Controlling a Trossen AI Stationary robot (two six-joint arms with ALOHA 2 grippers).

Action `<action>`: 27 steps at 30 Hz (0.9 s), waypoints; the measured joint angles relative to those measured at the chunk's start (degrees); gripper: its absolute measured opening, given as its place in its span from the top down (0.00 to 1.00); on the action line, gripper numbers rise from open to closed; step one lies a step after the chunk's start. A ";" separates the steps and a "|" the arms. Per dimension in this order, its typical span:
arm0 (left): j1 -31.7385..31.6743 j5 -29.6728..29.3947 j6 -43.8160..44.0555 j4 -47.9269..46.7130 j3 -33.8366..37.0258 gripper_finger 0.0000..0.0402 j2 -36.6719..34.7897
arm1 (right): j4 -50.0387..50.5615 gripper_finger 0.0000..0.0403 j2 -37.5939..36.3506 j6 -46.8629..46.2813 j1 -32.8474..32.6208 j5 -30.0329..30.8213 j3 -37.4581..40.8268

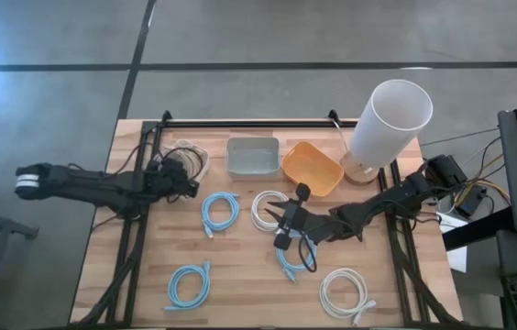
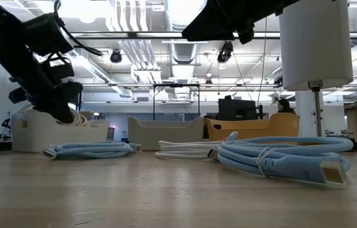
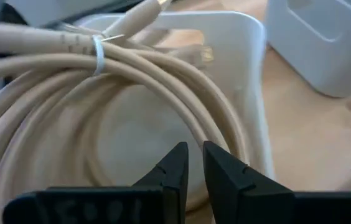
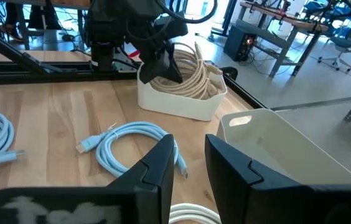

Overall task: Sort HDMI cables
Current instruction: Put the brown HDMI cable into the white bin, then put the top left blue HDMI cable into the gray bin

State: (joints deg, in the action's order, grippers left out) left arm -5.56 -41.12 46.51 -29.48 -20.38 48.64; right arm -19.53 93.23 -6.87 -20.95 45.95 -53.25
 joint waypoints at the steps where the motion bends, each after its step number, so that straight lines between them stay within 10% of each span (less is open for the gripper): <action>1: 0.00 0.88 0.02 0.88 -0.01 0.86 0.37 | 0.00 0.79 -0.01 0.01 0.00 0.00 0.01; 27: 0.07 16.39 -25.03 11.95 -11.73 0.86 1.20 | 0.03 0.67 -0.04 1.28 -0.04 -8.52 -0.01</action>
State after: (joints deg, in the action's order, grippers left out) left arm -5.50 -24.73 21.48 -17.53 -32.11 49.84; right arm -19.50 93.19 -5.58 -20.99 37.44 -53.25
